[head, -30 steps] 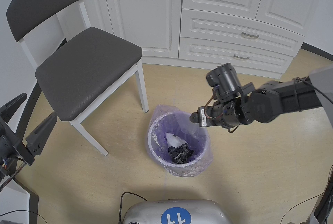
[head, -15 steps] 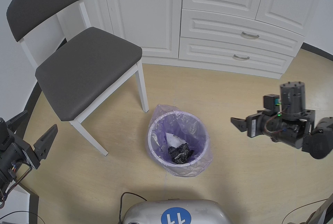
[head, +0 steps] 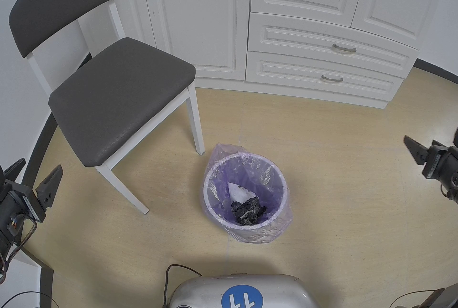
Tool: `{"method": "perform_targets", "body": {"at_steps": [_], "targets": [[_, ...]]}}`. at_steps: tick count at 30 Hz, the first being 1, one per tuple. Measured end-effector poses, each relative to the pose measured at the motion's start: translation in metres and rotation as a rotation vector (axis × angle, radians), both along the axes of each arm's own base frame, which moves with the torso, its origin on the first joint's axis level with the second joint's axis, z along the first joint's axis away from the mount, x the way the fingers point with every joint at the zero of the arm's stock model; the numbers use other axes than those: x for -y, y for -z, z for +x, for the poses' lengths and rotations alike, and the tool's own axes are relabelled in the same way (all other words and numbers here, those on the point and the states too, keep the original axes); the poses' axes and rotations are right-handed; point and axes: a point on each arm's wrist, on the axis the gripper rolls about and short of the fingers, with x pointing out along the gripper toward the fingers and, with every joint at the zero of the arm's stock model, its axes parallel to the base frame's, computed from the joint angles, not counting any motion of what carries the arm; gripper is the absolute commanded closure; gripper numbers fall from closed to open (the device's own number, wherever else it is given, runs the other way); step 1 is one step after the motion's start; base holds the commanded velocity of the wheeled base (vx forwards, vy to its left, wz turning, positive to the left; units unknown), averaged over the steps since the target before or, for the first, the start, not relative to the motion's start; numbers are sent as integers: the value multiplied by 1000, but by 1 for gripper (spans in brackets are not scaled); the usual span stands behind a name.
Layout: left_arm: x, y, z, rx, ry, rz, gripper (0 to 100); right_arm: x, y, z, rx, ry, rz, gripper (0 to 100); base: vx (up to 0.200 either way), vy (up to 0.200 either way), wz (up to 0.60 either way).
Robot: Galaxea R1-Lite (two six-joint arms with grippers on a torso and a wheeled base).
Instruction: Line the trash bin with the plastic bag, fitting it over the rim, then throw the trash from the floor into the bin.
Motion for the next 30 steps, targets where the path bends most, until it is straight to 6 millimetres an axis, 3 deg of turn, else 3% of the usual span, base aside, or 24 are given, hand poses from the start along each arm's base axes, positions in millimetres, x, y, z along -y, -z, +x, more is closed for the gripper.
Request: {"method": "perform_targets", "body": {"at_steps": [6,14,22,30], "targets": [[-3,1,-3,8,-26,-28,0,13,-6,-37,117,145,70,0,0,0,0],[-6,8,-21,43,-25,-52,0,22,4,-78,209,241,122,0,0,0,0],[-10,17,-45,101,-19,-64,0,30,34,-116,272,283,135,0,0,0,0],[-12,28,-58,129,-18,-69,0,34,60,-142,302,335,136,0,0,0,0]]}}
